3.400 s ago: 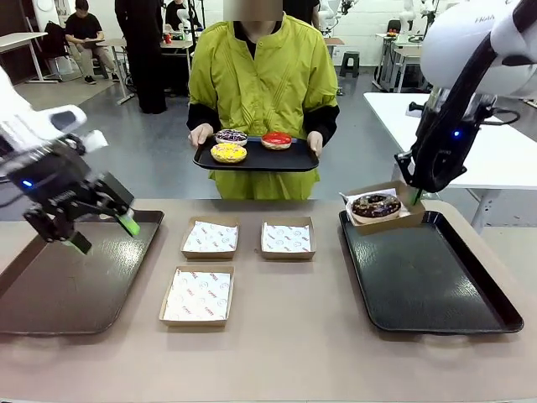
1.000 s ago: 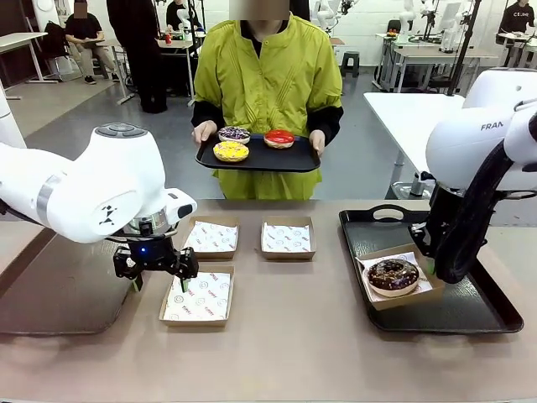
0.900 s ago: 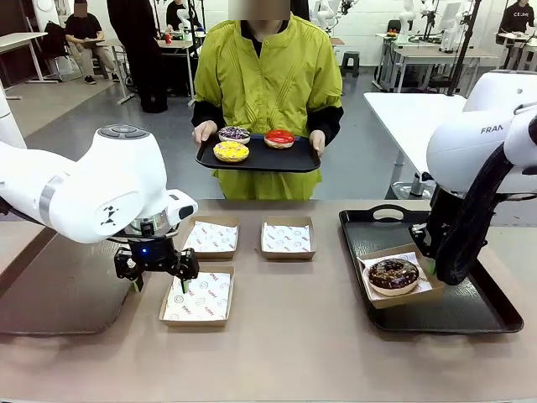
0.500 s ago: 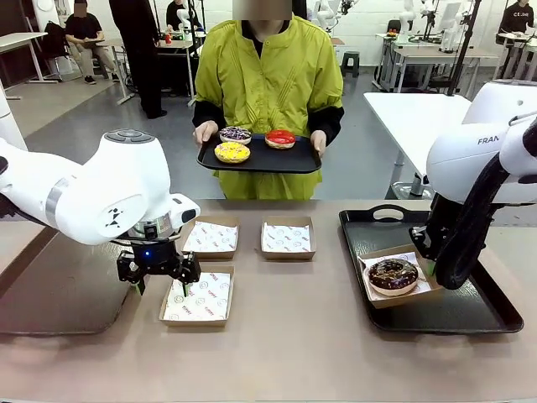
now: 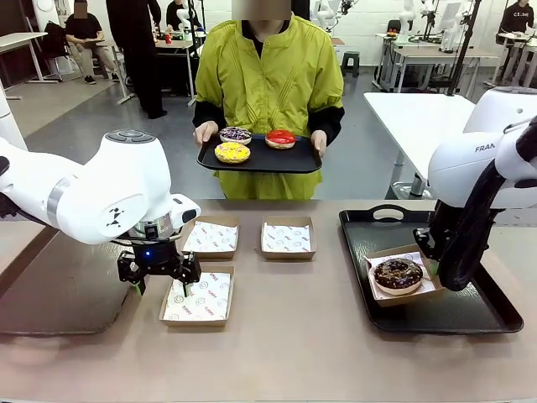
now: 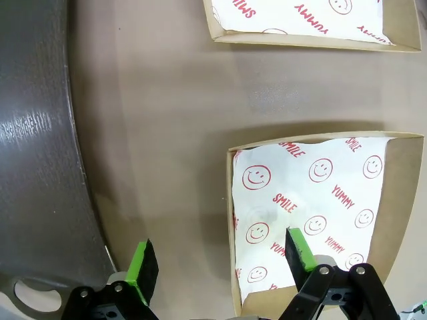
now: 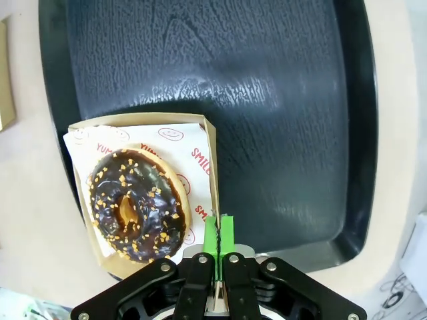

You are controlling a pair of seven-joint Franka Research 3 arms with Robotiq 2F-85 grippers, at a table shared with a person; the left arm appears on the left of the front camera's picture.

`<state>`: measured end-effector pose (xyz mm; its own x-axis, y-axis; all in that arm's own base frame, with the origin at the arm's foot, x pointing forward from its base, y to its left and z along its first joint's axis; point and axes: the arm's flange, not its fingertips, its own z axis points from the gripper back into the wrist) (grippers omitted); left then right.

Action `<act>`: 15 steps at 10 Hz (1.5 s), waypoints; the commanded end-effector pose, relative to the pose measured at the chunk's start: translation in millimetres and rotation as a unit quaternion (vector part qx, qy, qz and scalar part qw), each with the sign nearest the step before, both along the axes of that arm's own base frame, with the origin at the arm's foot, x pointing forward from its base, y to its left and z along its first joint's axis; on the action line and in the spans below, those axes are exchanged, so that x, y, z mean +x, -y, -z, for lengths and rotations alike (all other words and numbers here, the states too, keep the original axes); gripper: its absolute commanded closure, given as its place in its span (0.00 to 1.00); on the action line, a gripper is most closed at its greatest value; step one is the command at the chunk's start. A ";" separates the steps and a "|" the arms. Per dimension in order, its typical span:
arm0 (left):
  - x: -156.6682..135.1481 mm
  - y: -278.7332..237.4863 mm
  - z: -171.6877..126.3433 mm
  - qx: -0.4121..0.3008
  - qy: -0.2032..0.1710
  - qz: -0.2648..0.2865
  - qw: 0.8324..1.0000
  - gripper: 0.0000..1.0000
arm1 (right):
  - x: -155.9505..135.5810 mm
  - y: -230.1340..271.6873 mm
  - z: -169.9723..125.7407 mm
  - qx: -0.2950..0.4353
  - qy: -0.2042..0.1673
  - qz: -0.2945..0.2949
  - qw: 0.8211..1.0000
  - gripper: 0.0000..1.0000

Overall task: Individually package the donuts and arrange them on the tray.
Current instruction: Place the picked Paper togo box on the Handle tray while simultaneously picking up another Paper togo box from the table with the other hand.

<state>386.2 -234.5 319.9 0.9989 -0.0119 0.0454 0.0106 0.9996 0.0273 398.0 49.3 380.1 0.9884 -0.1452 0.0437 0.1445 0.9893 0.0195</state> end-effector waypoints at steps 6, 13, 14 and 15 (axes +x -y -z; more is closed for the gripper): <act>5.2 7.4 3.5 -0.018 0.005 -0.008 1.000 0.71 | 14.9 1.5 17.9 -0.005 -0.020 -0.001 1.000 0.39; 4.3 2.1 -3.6 -0.024 0.000 -0.013 1.000 1.00 | 15.2 3.9 14.5 0.010 -0.025 0.013 1.000 0.00; 3.9 1.6 -4.6 -0.023 0.000 -0.014 1.000 1.00 | 13.9 4.6 13.0 0.012 -0.023 0.013 1.000 0.00; 3.5 0.8 -5.7 -0.025 -0.003 -0.014 1.000 1.00 | 12.3 5.4 11.6 0.013 -0.020 0.013 1.000 0.00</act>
